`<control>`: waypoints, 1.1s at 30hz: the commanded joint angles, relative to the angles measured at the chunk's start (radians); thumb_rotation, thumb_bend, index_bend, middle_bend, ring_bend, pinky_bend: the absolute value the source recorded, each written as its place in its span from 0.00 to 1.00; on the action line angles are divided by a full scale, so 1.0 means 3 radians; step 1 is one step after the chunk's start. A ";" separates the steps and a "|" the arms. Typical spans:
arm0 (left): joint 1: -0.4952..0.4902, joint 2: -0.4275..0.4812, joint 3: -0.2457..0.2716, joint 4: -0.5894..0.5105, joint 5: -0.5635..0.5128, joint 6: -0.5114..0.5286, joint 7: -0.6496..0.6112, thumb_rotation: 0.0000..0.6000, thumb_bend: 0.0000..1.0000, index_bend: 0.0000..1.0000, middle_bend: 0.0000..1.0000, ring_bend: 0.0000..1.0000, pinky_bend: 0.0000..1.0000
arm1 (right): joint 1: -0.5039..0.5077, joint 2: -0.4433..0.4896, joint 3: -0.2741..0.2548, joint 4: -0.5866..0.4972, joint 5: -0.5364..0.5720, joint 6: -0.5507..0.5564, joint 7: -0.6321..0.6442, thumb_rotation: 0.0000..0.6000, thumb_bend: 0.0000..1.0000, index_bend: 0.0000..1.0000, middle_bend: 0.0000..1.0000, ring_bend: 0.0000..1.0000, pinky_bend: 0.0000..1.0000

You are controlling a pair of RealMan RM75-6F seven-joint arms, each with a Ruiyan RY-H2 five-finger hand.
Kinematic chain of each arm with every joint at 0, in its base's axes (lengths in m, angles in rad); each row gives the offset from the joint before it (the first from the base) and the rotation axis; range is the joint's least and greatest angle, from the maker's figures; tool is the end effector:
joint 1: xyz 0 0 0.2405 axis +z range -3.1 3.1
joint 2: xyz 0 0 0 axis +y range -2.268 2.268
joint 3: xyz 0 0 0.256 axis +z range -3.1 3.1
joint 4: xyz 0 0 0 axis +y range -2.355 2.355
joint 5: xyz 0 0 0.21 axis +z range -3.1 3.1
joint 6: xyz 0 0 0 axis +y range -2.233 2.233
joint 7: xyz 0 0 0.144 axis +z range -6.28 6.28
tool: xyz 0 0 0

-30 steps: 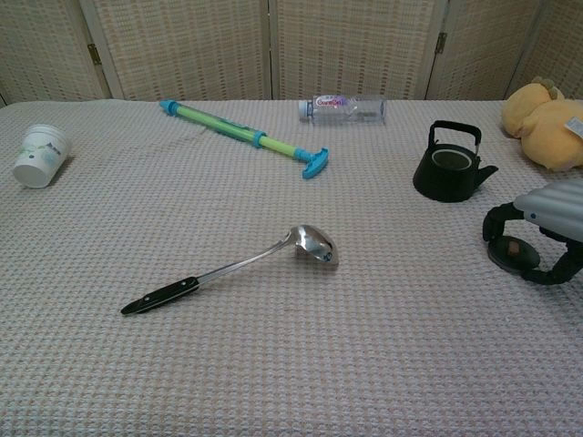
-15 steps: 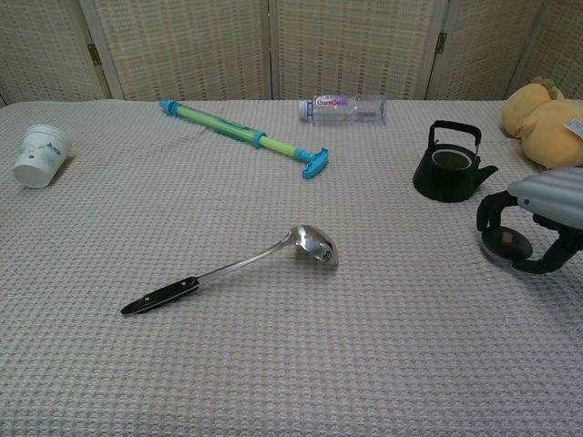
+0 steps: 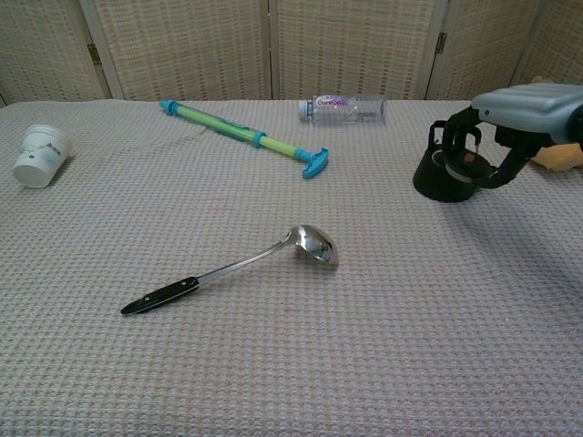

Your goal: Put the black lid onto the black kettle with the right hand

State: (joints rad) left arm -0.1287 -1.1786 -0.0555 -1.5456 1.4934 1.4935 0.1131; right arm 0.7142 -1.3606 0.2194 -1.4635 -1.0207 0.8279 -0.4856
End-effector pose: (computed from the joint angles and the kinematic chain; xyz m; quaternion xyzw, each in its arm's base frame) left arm -0.3105 0.1966 0.1484 -0.6172 -0.3364 -0.3699 0.6075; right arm -0.1967 -0.3736 0.0455 0.7578 -0.3357 0.2696 0.4903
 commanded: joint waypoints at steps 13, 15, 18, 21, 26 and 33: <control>0.0018 -0.0014 -0.0009 0.0020 -0.0041 -0.0008 0.0007 1.00 0.29 0.22 0.13 0.18 0.06 | 0.0415 -0.0333 0.0029 0.0755 0.0552 -0.0256 -0.0121 1.00 0.33 0.47 0.38 0.95 0.88; 0.0015 -0.0019 -0.0009 0.0029 -0.0042 -0.0016 0.0005 1.00 0.29 0.22 0.13 0.18 0.06 | 0.0442 -0.0355 0.0029 0.0823 0.0599 -0.0260 -0.0120 1.00 0.33 0.47 0.38 0.95 0.88; 0.0011 -0.0024 -0.0013 0.0037 -0.0054 -0.0029 0.0006 1.00 0.29 0.22 0.13 0.18 0.06 | 0.0472 -0.0371 0.0021 0.0894 0.0656 -0.0272 -0.0117 1.00 0.33 0.47 0.37 0.95 0.88; 0.0008 -0.0032 -0.0016 0.0045 -0.0059 -0.0038 0.0000 1.00 0.29 0.22 0.13 0.18 0.05 | 0.0501 -0.0380 -0.0002 0.0948 0.0707 -0.0293 -0.0136 1.00 0.33 0.46 0.34 0.95 0.88; 0.0006 -0.0043 -0.0018 0.0058 -0.0062 -0.0043 -0.0005 1.00 0.29 0.22 0.13 0.18 0.05 | 0.0543 -0.0391 -0.0030 0.0996 0.0771 -0.0323 -0.0146 1.00 0.33 0.38 0.29 0.95 0.88; 0.0012 -0.0040 -0.0018 0.0063 -0.0067 -0.0041 -0.0011 1.00 0.29 0.22 0.13 0.18 0.05 | 0.0572 -0.0376 -0.0066 0.0987 0.0811 -0.0324 -0.0129 1.00 0.33 0.29 0.24 0.94 0.88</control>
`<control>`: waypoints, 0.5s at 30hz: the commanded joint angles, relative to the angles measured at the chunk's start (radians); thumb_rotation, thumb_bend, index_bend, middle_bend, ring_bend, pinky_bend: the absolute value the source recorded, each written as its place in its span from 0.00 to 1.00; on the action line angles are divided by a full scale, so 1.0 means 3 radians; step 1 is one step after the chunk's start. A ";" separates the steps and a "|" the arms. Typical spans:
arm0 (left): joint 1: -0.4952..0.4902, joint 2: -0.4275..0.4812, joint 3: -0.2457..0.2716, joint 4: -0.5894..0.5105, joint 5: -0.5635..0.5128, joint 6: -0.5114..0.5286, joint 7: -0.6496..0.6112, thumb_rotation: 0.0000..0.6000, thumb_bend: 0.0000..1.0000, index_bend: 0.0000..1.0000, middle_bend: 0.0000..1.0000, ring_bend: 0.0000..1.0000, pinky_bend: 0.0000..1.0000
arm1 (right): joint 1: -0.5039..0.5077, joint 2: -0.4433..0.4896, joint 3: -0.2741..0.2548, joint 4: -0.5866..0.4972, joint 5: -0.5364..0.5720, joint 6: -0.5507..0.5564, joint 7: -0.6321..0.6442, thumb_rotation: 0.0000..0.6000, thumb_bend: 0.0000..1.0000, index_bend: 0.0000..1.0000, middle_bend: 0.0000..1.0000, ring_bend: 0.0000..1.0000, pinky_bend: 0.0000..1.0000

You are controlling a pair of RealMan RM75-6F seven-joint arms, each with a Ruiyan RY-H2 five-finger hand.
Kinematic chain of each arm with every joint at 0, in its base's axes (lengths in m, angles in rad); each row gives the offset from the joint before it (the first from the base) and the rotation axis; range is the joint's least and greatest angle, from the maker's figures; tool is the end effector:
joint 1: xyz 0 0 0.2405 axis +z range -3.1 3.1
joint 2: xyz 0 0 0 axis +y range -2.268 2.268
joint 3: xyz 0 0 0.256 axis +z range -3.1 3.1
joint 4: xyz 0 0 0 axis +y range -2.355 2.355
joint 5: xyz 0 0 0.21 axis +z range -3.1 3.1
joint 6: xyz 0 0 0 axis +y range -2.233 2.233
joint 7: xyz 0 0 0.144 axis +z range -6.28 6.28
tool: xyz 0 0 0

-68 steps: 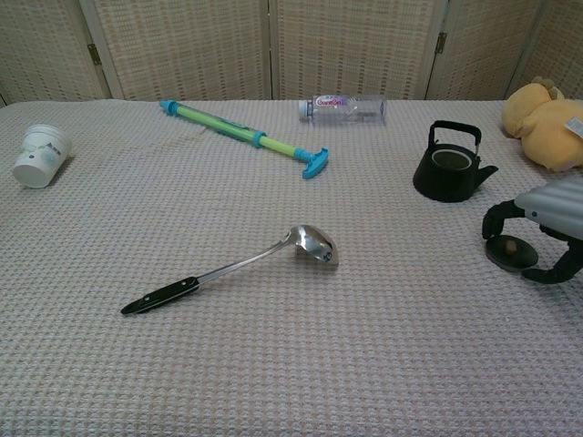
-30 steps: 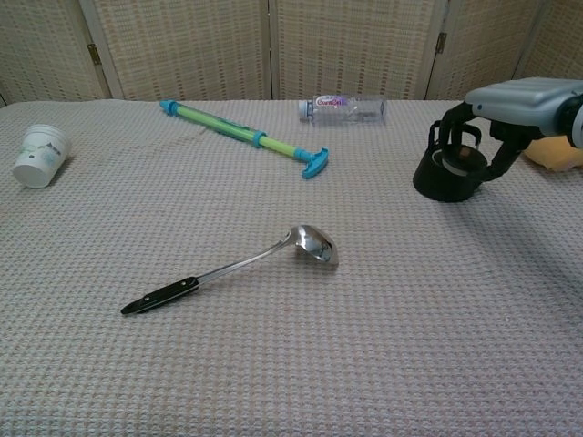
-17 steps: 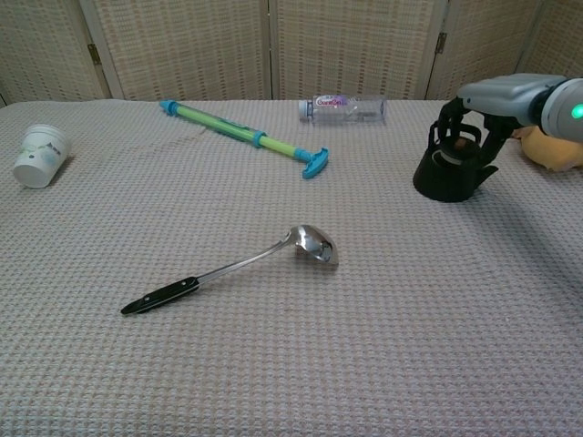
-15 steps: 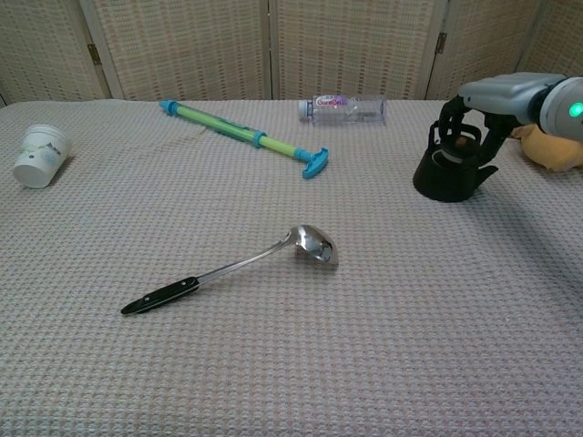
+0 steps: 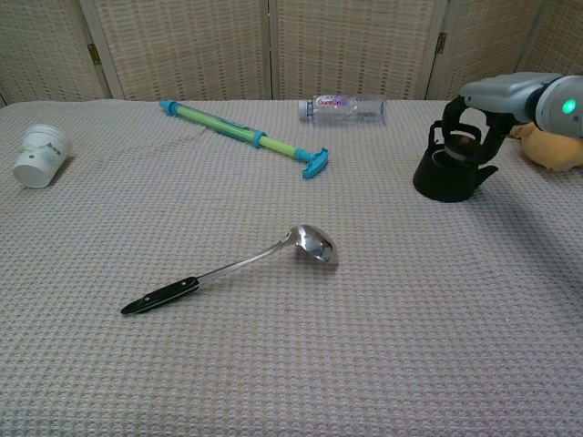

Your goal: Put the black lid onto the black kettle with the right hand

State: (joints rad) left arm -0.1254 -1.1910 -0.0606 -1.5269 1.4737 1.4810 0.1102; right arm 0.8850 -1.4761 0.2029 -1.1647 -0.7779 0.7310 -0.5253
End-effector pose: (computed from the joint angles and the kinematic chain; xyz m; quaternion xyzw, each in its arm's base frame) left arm -0.3166 0.1971 0.1463 -0.6124 -0.3435 -0.3623 0.6129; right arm -0.2024 -0.4358 0.0383 0.7317 -0.3535 0.2244 0.5379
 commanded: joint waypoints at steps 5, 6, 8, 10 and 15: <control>-0.0001 -0.0004 0.0003 0.0005 0.0016 0.0005 -0.0009 1.00 0.29 0.21 0.13 0.18 0.05 | 0.0014 0.0041 -0.0052 -0.0043 0.0026 0.0003 -0.0013 1.00 0.33 0.25 0.19 0.92 0.88; -0.0001 -0.0006 0.0004 0.0006 0.0020 0.0006 -0.0009 1.00 0.29 0.21 0.13 0.18 0.05 | 0.0018 0.0049 -0.0059 -0.0053 0.0033 0.0000 -0.0016 1.00 0.33 0.25 0.19 0.92 0.88; -0.0002 -0.0007 0.0002 0.0005 0.0027 0.0012 -0.0012 1.00 0.29 0.21 0.13 0.18 0.05 | 0.0022 0.0066 -0.0063 -0.0089 0.0032 0.0016 -0.0012 1.00 0.33 0.24 0.17 0.92 0.88; 0.0002 -0.0004 0.0000 0.0003 0.0030 0.0024 -0.0015 1.00 0.29 0.21 0.13 0.18 0.05 | 0.0009 0.0106 -0.0069 -0.0178 -0.0018 0.0070 0.0008 1.00 0.33 0.24 0.17 0.92 0.88; 0.0015 0.0006 0.0001 0.0000 0.0024 0.0035 -0.0021 1.00 0.29 0.21 0.13 0.18 0.05 | -0.0095 0.0329 -0.0112 -0.0584 -0.0195 0.0186 0.0127 1.00 0.33 0.24 0.19 0.92 0.88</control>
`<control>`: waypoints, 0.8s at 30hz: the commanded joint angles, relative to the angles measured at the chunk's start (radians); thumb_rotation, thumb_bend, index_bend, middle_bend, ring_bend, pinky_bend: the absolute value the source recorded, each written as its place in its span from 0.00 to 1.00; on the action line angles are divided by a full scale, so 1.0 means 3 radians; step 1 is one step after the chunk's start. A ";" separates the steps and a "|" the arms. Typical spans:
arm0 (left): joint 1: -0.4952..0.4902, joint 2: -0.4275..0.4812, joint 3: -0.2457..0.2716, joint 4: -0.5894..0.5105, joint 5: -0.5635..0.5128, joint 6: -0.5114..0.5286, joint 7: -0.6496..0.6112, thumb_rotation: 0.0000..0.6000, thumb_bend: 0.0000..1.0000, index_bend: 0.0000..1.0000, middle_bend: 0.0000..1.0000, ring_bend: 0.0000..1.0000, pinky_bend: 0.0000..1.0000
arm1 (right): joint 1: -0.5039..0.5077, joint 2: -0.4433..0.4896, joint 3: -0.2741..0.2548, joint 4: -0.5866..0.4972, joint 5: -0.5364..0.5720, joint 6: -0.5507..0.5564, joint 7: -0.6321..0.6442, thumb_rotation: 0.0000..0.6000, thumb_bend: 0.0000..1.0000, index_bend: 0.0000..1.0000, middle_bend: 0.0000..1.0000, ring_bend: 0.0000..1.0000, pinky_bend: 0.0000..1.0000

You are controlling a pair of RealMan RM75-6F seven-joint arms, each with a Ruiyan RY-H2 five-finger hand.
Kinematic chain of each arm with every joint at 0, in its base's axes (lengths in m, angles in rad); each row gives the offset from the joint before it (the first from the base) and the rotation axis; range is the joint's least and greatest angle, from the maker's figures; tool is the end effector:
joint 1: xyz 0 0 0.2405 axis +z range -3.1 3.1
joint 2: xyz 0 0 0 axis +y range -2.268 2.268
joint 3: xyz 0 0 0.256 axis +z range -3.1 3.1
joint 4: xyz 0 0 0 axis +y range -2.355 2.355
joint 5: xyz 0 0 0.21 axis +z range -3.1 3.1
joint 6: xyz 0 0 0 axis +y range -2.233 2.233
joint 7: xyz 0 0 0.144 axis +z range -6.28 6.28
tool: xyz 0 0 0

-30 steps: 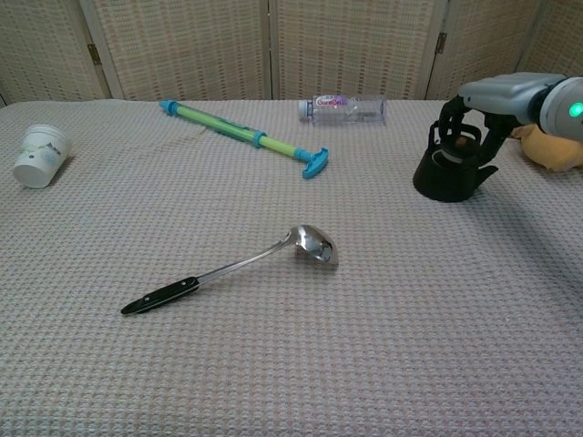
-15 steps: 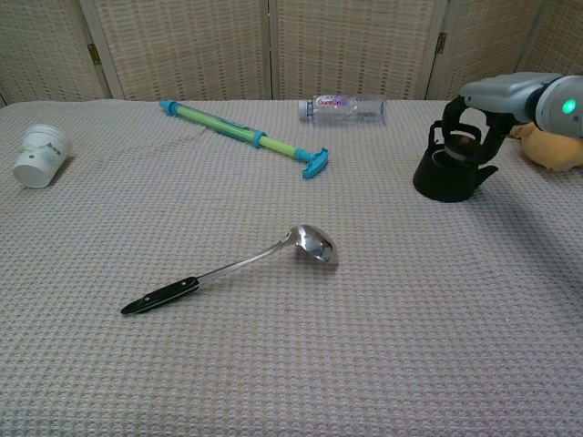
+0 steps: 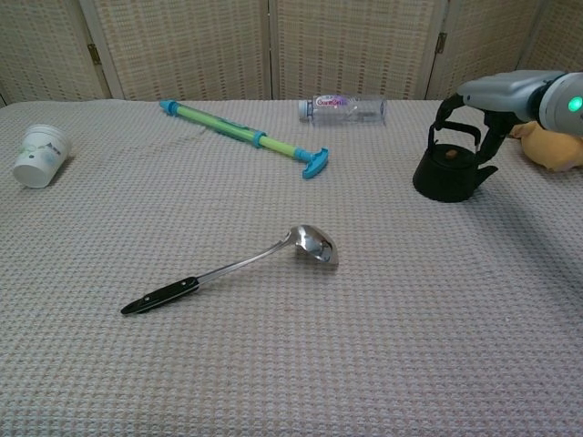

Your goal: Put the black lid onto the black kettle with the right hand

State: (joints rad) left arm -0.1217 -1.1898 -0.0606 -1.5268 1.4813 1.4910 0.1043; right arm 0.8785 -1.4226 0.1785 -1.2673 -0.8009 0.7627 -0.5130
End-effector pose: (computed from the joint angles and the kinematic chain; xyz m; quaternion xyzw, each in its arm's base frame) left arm -0.3158 0.1959 0.1476 -0.6111 -0.3414 -0.3668 0.6128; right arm -0.1950 -0.4230 0.0428 0.7427 -0.3477 0.2326 0.5229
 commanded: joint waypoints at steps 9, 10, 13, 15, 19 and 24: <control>0.0028 0.0027 -0.0003 -0.0033 0.0001 0.0043 -0.0001 1.00 0.29 0.21 0.13 0.18 0.05 | -0.0588 0.0633 -0.0126 -0.1066 -0.0779 0.0981 0.0350 1.00 0.33 0.30 0.29 0.87 0.88; 0.0027 0.0029 -0.0004 -0.0040 0.0002 0.0044 0.0002 1.00 0.29 0.21 0.13 0.18 0.05 | -0.0662 0.0678 -0.0150 -0.1150 -0.0848 0.1106 0.0355 1.00 0.33 0.31 0.30 0.84 0.87; 0.0022 0.0032 -0.0007 -0.0060 0.0008 0.0043 0.0017 1.00 0.29 0.21 0.13 0.18 0.05 | -0.0914 0.0842 -0.0257 -0.1403 -0.1065 0.1439 0.0424 1.00 0.33 0.32 0.34 0.70 0.79; 0.0018 0.0029 -0.0016 -0.0069 0.0011 0.0049 0.0021 1.00 0.29 0.22 0.13 0.18 0.05 | -0.1089 0.0959 -0.0346 -0.1523 -0.1247 0.1631 0.0529 1.00 0.33 0.34 0.37 0.62 0.68; 0.0009 0.0009 -0.0024 -0.0075 0.0017 0.0052 0.0046 1.00 0.29 0.22 0.13 0.18 0.05 | -0.1435 0.1083 -0.0526 -0.1551 -0.1665 0.2013 0.0874 1.00 0.33 0.36 0.38 0.52 0.49; 0.0004 -0.0024 -0.0021 -0.0127 0.0049 0.0072 0.0112 1.00 0.29 0.22 0.13 0.18 0.05 | -0.1869 0.1150 -0.0751 -0.1489 -0.2048 0.2474 0.1123 1.00 0.33 0.36 0.29 0.36 0.28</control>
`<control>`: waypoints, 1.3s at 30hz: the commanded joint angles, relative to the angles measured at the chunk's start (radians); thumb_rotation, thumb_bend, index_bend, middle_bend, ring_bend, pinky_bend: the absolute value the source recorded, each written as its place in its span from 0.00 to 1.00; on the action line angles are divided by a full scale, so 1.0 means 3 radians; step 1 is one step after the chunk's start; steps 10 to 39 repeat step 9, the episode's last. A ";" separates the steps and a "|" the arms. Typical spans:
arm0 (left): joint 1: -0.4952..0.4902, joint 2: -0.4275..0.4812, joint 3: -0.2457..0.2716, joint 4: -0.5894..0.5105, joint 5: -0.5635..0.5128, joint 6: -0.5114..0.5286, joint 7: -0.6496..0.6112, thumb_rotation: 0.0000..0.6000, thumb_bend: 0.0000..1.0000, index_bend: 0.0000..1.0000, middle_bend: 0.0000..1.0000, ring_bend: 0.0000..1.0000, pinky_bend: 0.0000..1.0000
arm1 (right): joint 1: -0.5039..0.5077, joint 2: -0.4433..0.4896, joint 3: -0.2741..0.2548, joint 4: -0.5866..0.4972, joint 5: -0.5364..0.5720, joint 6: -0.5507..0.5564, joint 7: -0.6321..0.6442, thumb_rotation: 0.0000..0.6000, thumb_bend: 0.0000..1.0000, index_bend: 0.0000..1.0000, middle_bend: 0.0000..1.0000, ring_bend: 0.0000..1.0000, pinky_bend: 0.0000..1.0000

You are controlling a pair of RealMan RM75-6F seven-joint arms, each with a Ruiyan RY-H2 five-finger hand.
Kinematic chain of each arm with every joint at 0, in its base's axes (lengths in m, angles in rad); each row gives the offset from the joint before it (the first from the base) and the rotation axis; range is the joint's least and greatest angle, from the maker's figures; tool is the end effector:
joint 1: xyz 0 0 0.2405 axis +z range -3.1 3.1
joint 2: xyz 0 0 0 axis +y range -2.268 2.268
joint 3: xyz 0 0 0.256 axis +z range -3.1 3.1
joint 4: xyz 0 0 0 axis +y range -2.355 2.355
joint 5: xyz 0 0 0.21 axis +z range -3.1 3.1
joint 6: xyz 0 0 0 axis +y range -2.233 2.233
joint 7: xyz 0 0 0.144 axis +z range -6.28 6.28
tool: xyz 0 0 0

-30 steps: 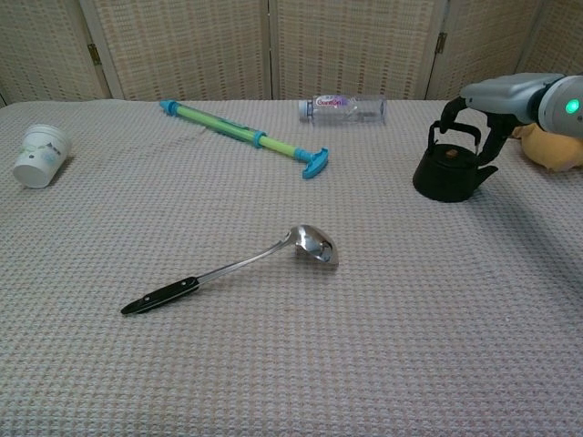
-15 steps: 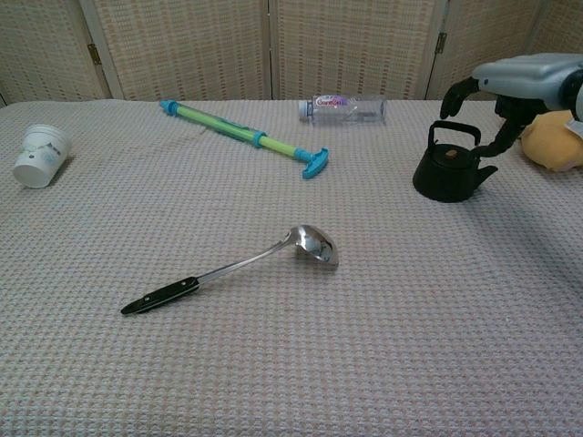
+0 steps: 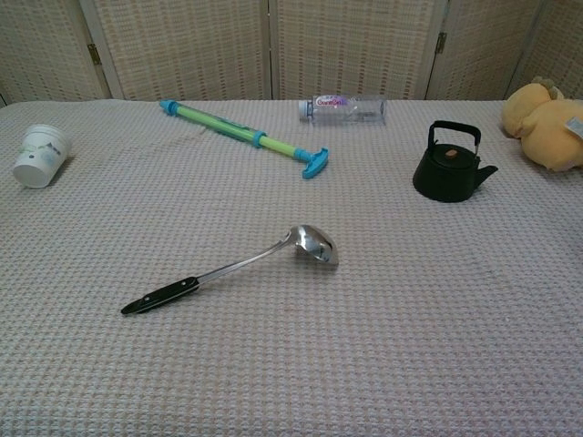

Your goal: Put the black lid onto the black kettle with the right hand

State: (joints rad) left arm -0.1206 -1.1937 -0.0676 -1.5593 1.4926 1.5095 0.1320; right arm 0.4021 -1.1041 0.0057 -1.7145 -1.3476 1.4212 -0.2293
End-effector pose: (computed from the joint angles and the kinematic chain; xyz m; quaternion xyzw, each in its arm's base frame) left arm -0.3062 0.1960 0.1460 -0.6083 -0.3349 -0.3781 0.6122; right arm -0.2503 -0.2588 0.1469 0.6607 -0.3114 0.3782 0.5688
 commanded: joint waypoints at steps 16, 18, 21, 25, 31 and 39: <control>-0.0018 -0.0040 0.0019 -0.0136 0.0044 -0.0004 0.0188 1.00 0.29 0.22 0.13 0.18 0.04 | -0.0844 0.0146 -0.0349 -0.0027 -0.0415 0.0746 0.0296 1.00 0.33 0.37 0.23 0.30 0.23; -0.0018 -0.0040 0.0019 -0.0136 0.0044 -0.0004 0.0188 1.00 0.29 0.22 0.13 0.18 0.04 | -0.0844 0.0146 -0.0349 -0.0027 -0.0415 0.0746 0.0296 1.00 0.33 0.37 0.23 0.30 0.23; -0.0018 -0.0040 0.0019 -0.0136 0.0044 -0.0004 0.0188 1.00 0.29 0.22 0.13 0.18 0.04 | -0.0844 0.0146 -0.0349 -0.0027 -0.0415 0.0746 0.0296 1.00 0.33 0.37 0.23 0.30 0.23; -0.0018 -0.0040 0.0019 -0.0136 0.0044 -0.0004 0.0188 1.00 0.29 0.22 0.13 0.18 0.04 | -0.0844 0.0146 -0.0349 -0.0027 -0.0415 0.0746 0.0296 1.00 0.33 0.37 0.23 0.30 0.23; -0.0018 -0.0040 0.0019 -0.0136 0.0044 -0.0004 0.0188 1.00 0.29 0.22 0.13 0.18 0.04 | -0.0844 0.0146 -0.0349 -0.0027 -0.0415 0.0746 0.0296 1.00 0.33 0.37 0.23 0.30 0.23; -0.0018 -0.0040 0.0019 -0.0136 0.0044 -0.0004 0.0188 1.00 0.29 0.22 0.13 0.18 0.04 | -0.0844 0.0146 -0.0349 -0.0027 -0.0415 0.0746 0.0296 1.00 0.33 0.37 0.23 0.30 0.23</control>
